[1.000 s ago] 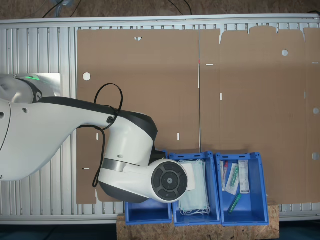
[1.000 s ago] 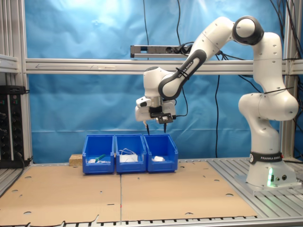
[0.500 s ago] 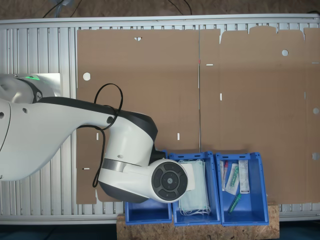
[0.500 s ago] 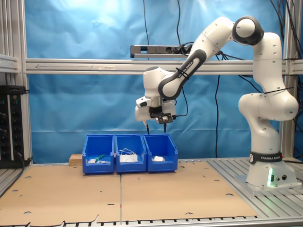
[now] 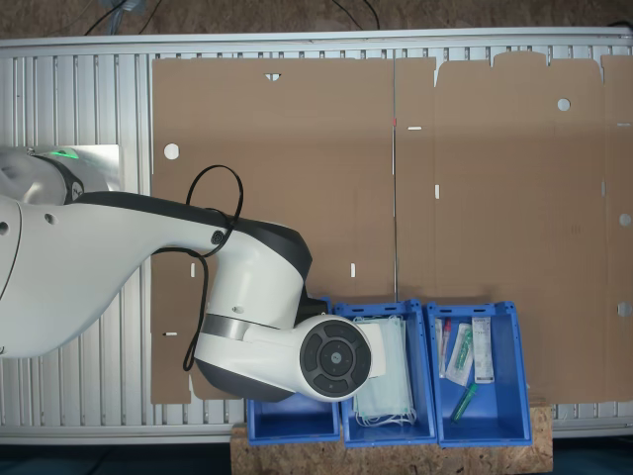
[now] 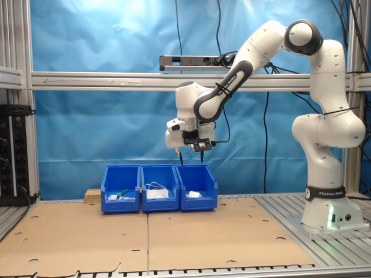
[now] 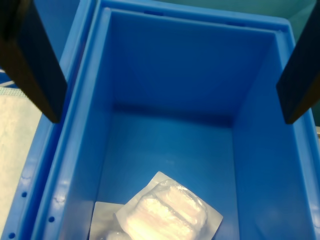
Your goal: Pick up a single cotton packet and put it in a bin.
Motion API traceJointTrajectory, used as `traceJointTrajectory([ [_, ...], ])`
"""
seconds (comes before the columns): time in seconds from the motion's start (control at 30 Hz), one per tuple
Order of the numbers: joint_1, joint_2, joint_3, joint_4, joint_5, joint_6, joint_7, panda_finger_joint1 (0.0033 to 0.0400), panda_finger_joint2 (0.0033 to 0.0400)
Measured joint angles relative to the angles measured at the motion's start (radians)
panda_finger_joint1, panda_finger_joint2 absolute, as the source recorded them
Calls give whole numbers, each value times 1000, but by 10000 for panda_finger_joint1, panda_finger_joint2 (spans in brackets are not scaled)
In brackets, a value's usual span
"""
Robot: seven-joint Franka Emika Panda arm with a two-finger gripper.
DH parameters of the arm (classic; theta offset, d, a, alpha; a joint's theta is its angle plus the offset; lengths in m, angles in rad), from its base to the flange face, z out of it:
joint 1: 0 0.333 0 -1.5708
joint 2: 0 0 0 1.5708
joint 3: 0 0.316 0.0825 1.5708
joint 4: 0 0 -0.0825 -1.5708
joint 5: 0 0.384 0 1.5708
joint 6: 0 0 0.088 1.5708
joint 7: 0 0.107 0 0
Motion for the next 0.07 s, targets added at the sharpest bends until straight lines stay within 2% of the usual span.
traceJointTrajectory([
  [0.07, 0, 0, 0, 0, 0, 0, 0, 400, 400],
])
